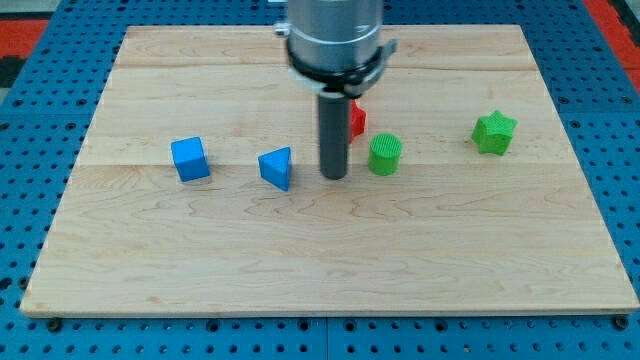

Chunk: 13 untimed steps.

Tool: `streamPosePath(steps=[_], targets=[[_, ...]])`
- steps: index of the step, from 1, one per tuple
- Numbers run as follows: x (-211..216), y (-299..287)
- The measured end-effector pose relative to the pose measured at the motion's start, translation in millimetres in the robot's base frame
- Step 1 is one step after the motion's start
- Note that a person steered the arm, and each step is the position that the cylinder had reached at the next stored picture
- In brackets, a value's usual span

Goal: Move your arm to the right of the red star

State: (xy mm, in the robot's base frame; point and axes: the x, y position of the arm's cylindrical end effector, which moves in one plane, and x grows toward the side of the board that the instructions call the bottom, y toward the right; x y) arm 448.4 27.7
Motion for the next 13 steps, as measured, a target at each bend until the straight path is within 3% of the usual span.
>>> streamPosePath(steps=[2,4,6,9,11,13], targets=[[-24,77],[7,76],[-29,145],[-26,97],[42,112],[50,112]])
